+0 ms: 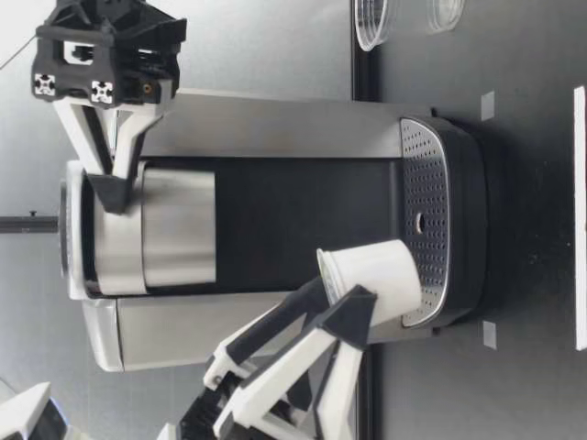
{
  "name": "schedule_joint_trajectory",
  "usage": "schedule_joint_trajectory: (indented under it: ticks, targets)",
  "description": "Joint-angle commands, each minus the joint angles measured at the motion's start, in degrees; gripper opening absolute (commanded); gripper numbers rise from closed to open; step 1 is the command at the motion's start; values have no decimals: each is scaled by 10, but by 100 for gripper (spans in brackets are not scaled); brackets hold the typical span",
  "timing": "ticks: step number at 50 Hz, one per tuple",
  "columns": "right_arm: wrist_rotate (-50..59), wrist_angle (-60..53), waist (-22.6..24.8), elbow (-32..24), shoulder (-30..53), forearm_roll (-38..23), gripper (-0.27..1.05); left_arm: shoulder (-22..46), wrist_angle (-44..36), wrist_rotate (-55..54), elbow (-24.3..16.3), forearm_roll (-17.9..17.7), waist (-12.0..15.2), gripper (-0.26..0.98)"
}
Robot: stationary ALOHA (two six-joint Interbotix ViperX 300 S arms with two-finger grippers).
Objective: Place the coffee capsule inside the capsule container, then place the cup onto the center of the cup tray, then push the 'Hot Water' and 'Travel Mug' buttons.
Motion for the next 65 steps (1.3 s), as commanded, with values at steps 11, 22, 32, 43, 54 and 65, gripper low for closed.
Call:
schedule_joint_trajectory:
  ticks: [11,22,32,43,54,65]
  targets:
    - [-5,-22,-6,-12,-45,1,5,-12,-6,2,-8,0,1,51]
    - [-5,-33,-18,-19,-62,0,5,-9,-7,4,-13,0,1,51]
    - [-4,-33,-49,-33,-65,1,5,-9,-10,3,-14,0,1,51]
    - [-4,-29,-86,-62,-58,0,5,-10,-10,2,-14,0,1,51]
    - [-2,-6,-121,-85,-46,-1,5,-12,-10,3,-18,0,1,51]
    - [-2,25,-157,-116,-35,-4,5,-16,34,11,-43,4,1,51]
